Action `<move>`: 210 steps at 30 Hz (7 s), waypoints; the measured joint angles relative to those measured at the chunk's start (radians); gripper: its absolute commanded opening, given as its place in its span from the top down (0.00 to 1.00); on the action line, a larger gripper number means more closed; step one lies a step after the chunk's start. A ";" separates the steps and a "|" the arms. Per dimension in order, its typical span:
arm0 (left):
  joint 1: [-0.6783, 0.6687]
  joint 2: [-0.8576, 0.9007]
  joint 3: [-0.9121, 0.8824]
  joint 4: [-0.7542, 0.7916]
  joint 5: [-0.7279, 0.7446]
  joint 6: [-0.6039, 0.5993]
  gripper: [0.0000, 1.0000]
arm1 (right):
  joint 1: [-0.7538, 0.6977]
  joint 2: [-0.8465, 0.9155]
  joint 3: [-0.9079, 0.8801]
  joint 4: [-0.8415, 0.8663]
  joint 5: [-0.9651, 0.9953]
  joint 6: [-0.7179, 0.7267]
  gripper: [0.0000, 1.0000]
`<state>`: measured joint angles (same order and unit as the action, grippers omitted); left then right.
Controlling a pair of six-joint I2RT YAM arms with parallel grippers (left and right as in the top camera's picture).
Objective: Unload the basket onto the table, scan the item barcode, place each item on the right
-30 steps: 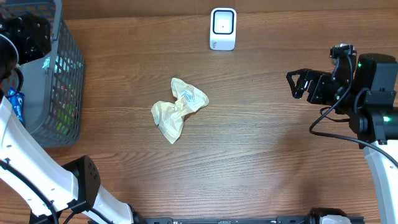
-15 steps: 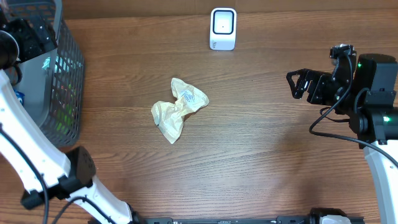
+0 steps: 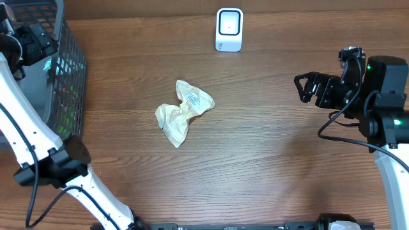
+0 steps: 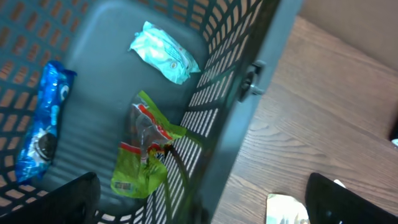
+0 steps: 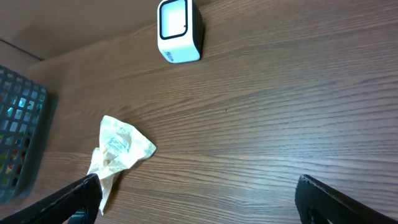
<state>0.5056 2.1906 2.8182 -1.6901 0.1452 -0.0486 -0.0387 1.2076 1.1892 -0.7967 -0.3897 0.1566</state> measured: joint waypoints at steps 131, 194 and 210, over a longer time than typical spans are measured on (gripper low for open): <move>0.116 0.505 0.010 0.003 0.056 -0.002 0.96 | 0.000 0.003 0.000 -0.028 -0.003 0.000 0.00; -0.578 -0.283 -1.295 0.748 0.005 -0.095 0.14 | 0.000 0.003 0.000 0.000 -0.030 0.000 0.00; -0.575 -0.283 -0.665 0.426 0.086 -0.049 0.00 | 0.000 0.003 0.000 0.000 -0.030 0.000 0.00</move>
<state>-0.0696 1.9079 2.1536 -1.2644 0.2314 -0.0978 -0.0387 1.2102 1.1896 -0.7963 -0.4198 0.1566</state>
